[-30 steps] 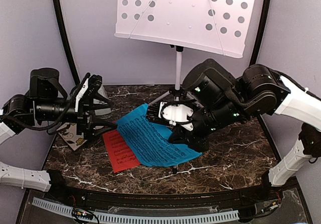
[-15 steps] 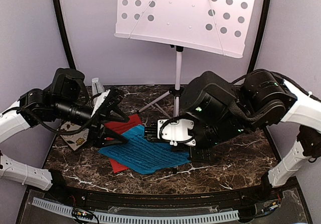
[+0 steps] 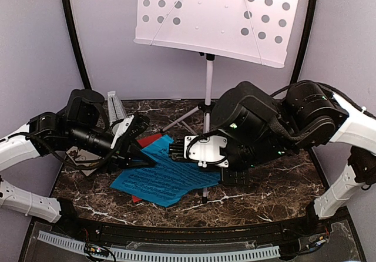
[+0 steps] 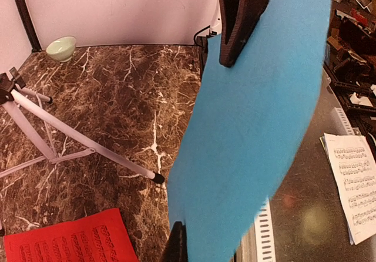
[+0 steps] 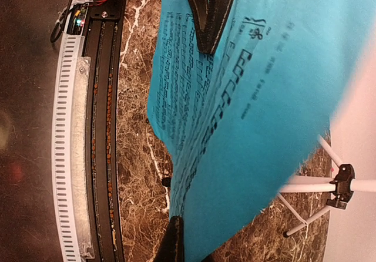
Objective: Set up the instrument practice props
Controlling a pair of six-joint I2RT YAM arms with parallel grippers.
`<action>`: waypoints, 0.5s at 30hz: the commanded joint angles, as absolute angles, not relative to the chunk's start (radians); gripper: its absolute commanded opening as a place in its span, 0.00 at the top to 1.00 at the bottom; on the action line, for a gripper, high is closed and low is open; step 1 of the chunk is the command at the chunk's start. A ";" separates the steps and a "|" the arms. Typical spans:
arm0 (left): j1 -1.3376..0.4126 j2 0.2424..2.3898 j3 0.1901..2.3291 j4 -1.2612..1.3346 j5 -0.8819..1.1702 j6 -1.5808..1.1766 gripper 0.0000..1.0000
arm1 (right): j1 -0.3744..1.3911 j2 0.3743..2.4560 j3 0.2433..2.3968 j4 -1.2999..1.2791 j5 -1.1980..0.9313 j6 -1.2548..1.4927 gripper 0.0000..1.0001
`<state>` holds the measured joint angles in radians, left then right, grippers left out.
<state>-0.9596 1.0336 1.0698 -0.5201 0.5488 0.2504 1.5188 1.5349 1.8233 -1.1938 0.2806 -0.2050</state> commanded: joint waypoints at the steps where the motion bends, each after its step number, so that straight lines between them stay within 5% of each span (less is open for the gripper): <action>1: -0.963 0.975 1.043 -0.446 0.519 0.205 1.00 | 1.529 1.501 1.809 -1.137 0.318 -0.196 1.00; 7: -0.963 0.925 1.004 -0.367 0.492 0.153 1.00 | 1.529 1.444 1.760 -1.057 0.381 -0.162 0.99; 10: -0.962 0.911 0.993 -0.332 0.495 0.128 1.00 | 1.529 1.389 1.702 -0.961 0.444 -0.146 0.73; 12: -0.960 0.898 0.985 -0.306 0.499 0.113 1.00 | 1.529 1.344 1.661 -0.877 0.478 -0.141 0.43; 15: -0.942 0.881 0.973 -0.256 0.524 0.085 1.00 | 1.528 1.264 1.595 -0.750 0.513 -0.119 0.18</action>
<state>-0.9596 0.9150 0.9924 -0.3546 0.5030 0.1383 1.5200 1.3621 1.6539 -0.9672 0.4255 -0.1558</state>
